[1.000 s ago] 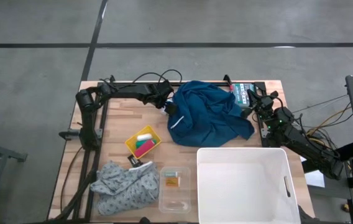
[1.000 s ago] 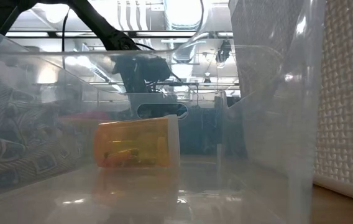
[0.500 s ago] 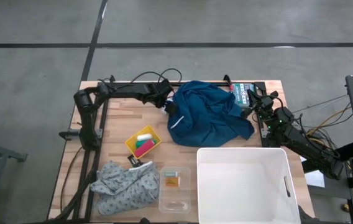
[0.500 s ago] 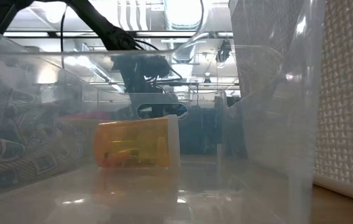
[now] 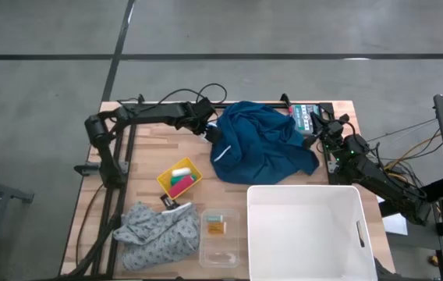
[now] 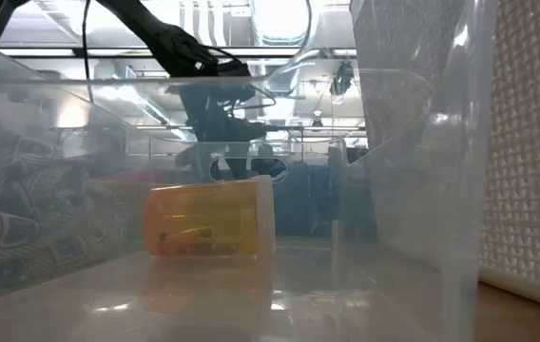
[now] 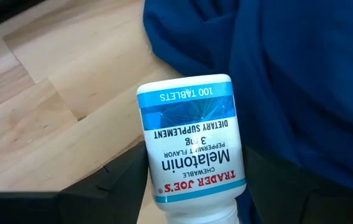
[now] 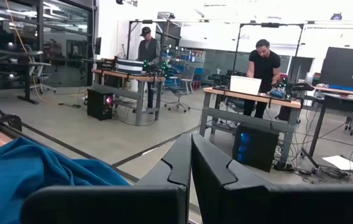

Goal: Pick & Place Medicine items
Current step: Put the white blue pill bottle into the transparent bin

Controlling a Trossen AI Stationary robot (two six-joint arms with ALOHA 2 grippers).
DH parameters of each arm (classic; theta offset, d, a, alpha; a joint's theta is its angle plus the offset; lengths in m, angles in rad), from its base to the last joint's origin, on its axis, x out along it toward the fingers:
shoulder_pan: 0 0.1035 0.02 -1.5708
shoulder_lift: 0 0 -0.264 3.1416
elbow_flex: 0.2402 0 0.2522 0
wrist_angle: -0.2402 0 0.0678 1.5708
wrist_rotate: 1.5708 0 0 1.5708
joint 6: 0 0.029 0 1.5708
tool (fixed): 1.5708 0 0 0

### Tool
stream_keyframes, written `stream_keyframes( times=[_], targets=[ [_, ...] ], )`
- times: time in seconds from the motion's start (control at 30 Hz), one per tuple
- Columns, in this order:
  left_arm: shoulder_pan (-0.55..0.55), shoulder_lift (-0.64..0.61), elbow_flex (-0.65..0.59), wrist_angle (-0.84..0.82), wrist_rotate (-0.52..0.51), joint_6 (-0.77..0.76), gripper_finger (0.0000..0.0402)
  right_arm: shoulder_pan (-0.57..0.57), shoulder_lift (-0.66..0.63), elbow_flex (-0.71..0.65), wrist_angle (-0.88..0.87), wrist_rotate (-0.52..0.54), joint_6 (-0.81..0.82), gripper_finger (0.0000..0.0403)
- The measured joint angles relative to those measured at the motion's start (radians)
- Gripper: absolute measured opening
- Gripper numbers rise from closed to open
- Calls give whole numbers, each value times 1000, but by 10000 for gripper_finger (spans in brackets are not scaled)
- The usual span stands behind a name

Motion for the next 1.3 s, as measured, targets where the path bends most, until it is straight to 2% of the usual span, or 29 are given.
stream_keyframes(
  times=[0.27, 0.67, 1.3],
  targets=[
    [-27, -73, 0, -24, -14, 1, 244, 0, 0, 0, 0, 0, 0, 8],
    [-107, -187, 0, -60, -101, 4, 244, 0, 0, 0, 0, 0, 0, 8],
    [-254, -375, 0, -76, -118, 63, 242, 0, 0, 0, 0, 0, 0, 8]
  ],
)
